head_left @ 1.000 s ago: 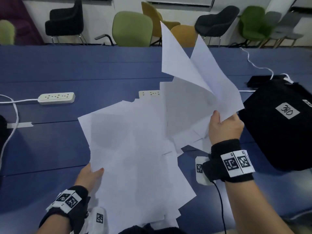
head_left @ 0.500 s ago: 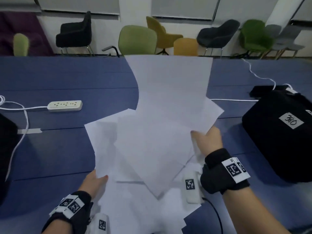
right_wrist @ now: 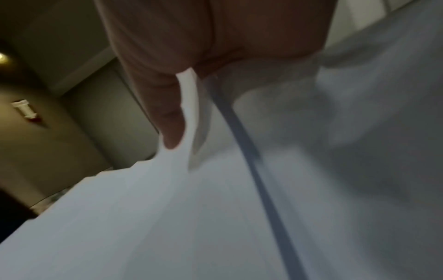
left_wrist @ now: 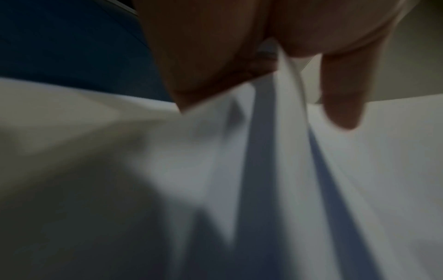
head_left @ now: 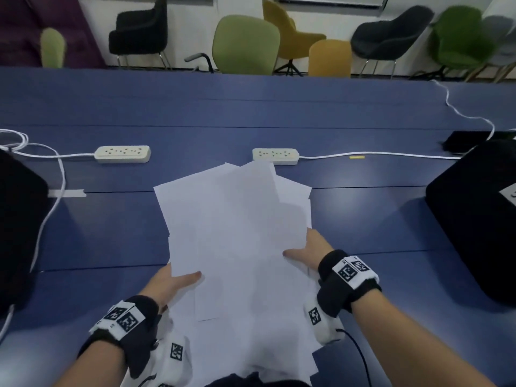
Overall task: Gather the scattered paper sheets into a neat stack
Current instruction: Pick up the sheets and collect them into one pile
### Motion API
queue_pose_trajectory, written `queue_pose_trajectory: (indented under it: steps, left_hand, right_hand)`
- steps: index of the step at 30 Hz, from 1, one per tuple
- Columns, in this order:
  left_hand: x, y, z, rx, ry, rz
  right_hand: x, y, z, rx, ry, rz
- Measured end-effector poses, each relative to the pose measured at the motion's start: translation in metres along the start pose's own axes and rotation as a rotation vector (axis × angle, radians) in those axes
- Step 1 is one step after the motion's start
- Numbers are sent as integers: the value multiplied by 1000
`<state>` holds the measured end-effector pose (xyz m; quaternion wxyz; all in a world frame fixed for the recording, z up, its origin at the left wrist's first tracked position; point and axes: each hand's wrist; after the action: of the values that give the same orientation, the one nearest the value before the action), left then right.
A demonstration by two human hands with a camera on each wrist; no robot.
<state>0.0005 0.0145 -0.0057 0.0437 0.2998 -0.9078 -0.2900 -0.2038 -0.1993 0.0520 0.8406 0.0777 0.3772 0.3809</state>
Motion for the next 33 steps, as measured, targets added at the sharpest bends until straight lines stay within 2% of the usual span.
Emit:
queue_pose_trajectory:
  steps: [2,6,8,10,12,13,17,20,22,24,26,27,28,30,33]
  left_hand:
    - [-1,1,-2,10,-73,-14]
    - [-12,2,1,13,-84,-66]
    - [-17,2,4,4,-57,-70]
    - [-18,4,4,-7,-18,-62]
    - [-18,4,2,-22,16,-30]
    - [-19,4,1,-30,23,-8]
    - [-21,1,-3,-36,39,34]
    - [-17,0,-3,-30,-35,54]
    - [-15,1,-2,-22,-81,37]
    - [-16,1,2,-26,-73,-14]
    - [-18,1,5,-35,-48,-46]
    - [-17,1,5,-36,-37,-44]
    - [-17,1,5,-33,-34,-32]
    - [-15,2,3,-35,-59,8]
    - [-16,2,0,-30,-64,45]
  right_hand:
    - [5,-8,4,-42,41,65]
    - [1,-19,-22,86,213,165]
    - [-3,-17,-44,168,151,122]
    - [-4,-13,-62,198,-34,19]
    - [-4,-16,-72,155,-124,-100]
    - [-5,-18,-72,118,-97,-109]
    - [-8,-32,-50,-56,148,33]
    - [-6,-40,-25,-117,140,5]
    - [-6,-41,-19,-57,-90,-150]
    - [-4,-34,-21,85,-527,-267]
    - [10,-25,-31,223,-925,-172]
    - [22,-20,-36,268,-998,-89]
    - [34,-16,-40,302,-964,-37]
    - [51,-11,-43,318,-715,-64]
    - [40,-16,-39,213,-356,-100]
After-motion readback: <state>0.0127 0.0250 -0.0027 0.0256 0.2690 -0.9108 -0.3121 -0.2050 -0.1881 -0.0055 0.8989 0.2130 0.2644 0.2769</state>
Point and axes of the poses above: each hand's wrist, its own y-axis away from the middle knuckle, its own x-axis out of the palm, z = x × y
